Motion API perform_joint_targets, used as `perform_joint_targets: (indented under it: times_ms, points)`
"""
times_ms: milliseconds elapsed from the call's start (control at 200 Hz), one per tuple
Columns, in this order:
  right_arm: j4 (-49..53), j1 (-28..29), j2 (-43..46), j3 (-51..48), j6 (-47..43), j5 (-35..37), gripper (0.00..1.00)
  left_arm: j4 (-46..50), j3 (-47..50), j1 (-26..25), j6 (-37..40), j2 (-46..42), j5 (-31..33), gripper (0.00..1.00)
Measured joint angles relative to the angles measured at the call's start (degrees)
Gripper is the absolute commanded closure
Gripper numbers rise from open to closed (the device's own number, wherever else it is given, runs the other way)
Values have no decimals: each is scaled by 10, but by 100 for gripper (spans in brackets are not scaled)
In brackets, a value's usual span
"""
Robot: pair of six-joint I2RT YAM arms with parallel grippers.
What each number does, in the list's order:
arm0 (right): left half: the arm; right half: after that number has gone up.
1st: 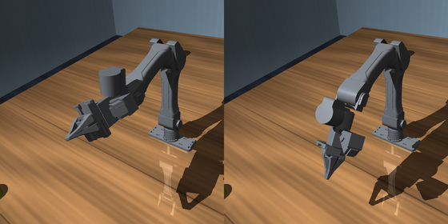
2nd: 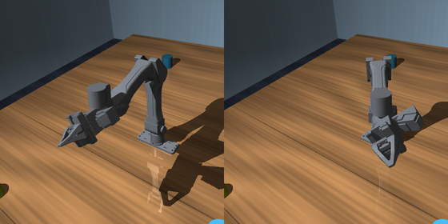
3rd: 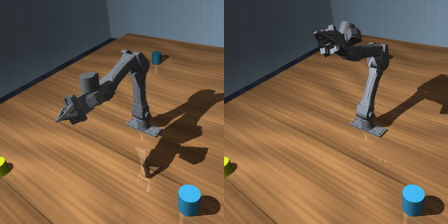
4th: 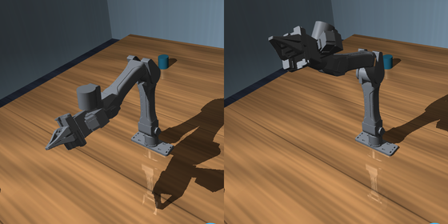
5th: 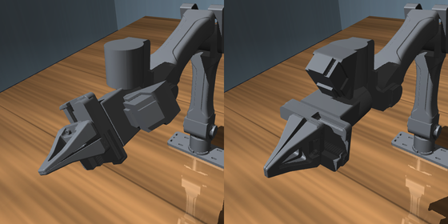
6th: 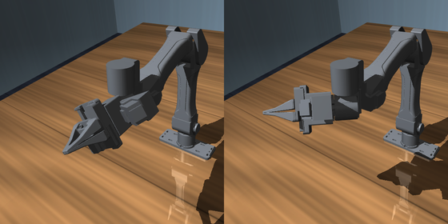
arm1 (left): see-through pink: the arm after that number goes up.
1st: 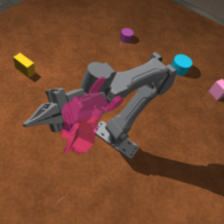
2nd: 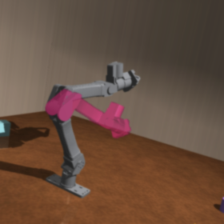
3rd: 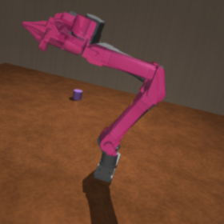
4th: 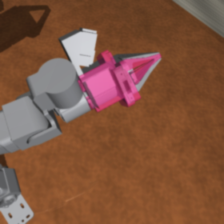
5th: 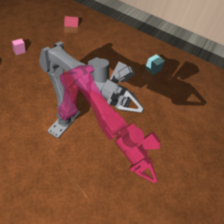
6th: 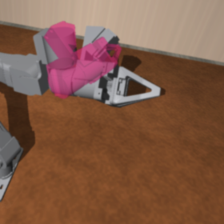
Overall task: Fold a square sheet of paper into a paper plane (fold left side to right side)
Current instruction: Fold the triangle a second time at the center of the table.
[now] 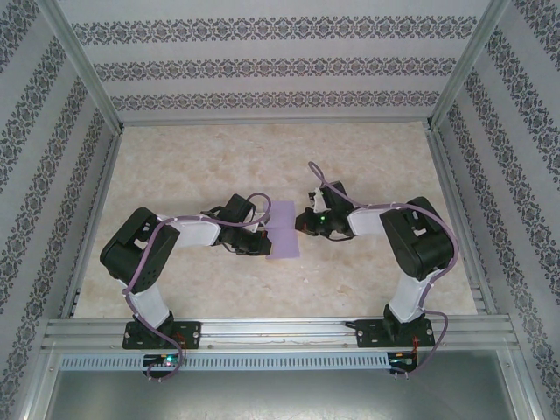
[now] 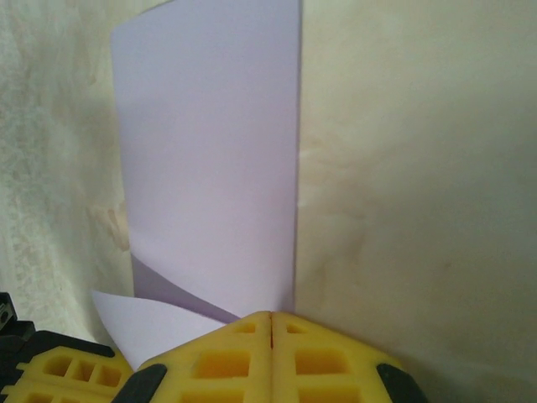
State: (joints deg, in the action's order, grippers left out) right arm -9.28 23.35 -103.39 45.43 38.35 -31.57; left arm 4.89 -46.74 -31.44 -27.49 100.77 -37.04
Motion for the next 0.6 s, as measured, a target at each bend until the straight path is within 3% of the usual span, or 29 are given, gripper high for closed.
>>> perform_joint_targets:
  times_ms: [255, 600]
  points:
    - [35, -12, 64, -8, -8, 42, 100, 0, 0, 0, 0, 0, 0, 97]
    - [11, 84, 123, -55, 55, 50, 100, 0, 0, 0, 0, 0, 0, 97]
